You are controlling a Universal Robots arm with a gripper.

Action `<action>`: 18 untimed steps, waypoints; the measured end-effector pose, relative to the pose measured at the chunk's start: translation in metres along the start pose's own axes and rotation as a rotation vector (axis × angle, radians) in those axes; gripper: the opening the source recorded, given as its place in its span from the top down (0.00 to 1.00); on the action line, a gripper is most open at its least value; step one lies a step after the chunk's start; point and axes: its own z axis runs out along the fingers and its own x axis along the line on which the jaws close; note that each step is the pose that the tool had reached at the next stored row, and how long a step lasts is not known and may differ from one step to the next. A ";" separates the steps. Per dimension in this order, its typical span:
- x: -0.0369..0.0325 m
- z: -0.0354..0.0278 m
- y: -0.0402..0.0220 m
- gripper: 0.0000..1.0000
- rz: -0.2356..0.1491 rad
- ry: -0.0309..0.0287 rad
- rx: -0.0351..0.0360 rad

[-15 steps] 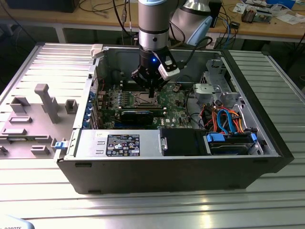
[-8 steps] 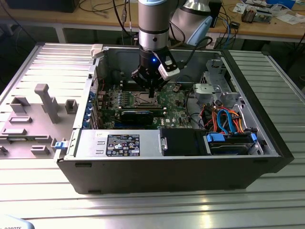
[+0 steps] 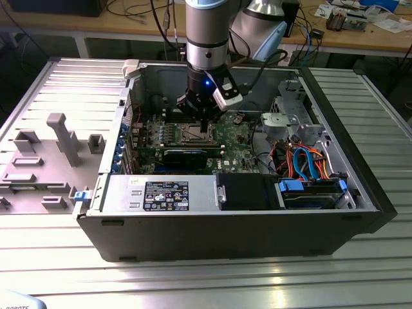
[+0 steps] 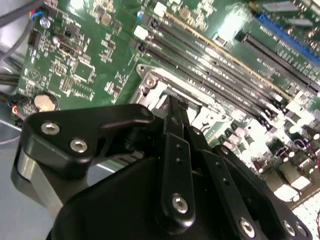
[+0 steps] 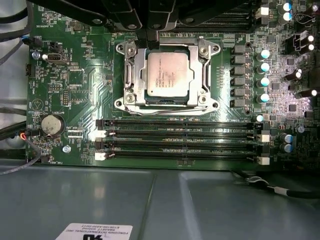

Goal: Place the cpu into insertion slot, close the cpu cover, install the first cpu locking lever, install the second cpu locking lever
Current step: 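Install the second cpu locking lever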

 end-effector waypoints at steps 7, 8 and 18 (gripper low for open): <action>0.0017 0.0005 -0.0183 0.89 0.001 0.0021 -0.0187; 0.0021 0.0008 -0.0192 0.89 0.001 0.0050 -0.0282; 0.0152 0.0057 -0.0273 0.89 -0.053 0.0122 -0.0465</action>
